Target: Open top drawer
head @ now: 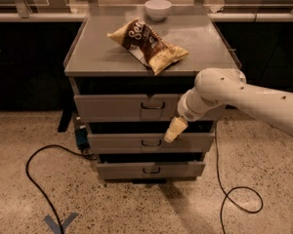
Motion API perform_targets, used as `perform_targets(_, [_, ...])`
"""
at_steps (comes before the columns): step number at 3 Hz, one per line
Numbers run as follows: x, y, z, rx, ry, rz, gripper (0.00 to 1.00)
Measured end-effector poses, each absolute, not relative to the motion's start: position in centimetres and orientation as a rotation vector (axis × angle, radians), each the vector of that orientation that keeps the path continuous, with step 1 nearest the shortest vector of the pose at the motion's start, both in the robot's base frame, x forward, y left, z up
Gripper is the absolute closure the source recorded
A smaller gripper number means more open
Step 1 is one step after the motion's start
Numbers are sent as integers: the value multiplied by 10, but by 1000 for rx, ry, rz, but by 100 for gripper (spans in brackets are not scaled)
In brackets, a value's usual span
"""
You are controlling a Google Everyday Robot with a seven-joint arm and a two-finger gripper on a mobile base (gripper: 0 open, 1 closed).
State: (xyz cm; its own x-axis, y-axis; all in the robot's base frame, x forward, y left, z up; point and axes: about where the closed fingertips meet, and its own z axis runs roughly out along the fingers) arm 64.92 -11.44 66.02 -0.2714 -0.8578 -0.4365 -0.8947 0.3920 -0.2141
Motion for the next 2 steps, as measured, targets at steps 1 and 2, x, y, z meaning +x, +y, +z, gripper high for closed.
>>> perform_targets(1, [661, -115, 658, -1486, 2169, 96, 0])
perform_targets(2, [662, -104, 676, -1527, 2107, 80, 0])
